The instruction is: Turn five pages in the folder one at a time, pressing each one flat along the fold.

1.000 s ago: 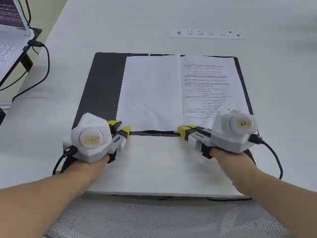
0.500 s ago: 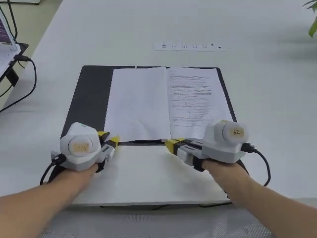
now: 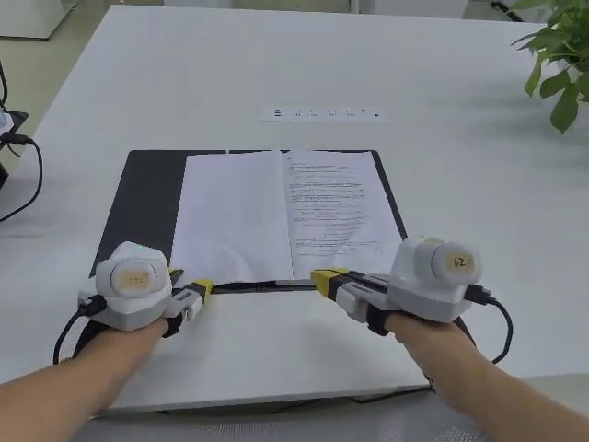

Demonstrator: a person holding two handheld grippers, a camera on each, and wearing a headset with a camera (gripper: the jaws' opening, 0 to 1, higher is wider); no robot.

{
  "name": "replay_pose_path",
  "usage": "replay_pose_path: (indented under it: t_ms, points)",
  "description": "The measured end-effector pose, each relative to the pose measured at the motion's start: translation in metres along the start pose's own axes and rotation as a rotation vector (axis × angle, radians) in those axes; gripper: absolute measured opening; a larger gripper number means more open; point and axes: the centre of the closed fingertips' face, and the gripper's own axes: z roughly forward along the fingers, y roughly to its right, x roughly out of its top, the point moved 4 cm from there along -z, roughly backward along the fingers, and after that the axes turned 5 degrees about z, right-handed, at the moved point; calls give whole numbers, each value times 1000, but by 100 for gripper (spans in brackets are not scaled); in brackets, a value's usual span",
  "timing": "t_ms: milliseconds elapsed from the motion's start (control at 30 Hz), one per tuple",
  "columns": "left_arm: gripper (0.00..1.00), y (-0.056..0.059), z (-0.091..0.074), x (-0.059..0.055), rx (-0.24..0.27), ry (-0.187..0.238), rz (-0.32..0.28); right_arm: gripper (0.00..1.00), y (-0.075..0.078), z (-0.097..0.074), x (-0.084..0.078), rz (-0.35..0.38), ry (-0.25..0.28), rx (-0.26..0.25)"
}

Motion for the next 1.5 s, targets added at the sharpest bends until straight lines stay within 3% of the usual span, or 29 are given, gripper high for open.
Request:
replay_pose_path:
  t_ms: [267, 400, 600, 733, 967, 1167, 1233, 1500]
  points:
    - [37, 17, -15, 24, -29, 47, -14, 0, 3, -22, 14, -25, 20, -25]
    - [40, 22, -25, 30, -30, 56, -26, 0, 5, -31, 19, -39, 12, -31]
    - [49, 30, -43, 36, -53, 30, -54, 17, 7, -46, 26, -69, 10, -42]
    - [57, 37, -57, 37, -88, -2, -58, 22, 9, -59, 29, -86, 12, -52]
    - [64, 39, -80, 45, -99, 1, -71, 37, 12, -78, 28, -96, 23, -66]
    - [68, 39, -95, 53, -85, 15, -13, 45, 17, -95, 26, -115, 41, -106]
    - [71, 39, -100, 56, -76, 24, -8, 48, 19, -102, 28, -93, 80, -126]
    - [81, 46, -114, 60, -57, 37, 15, 54, 24, -116, 28, -71, 120, -177]
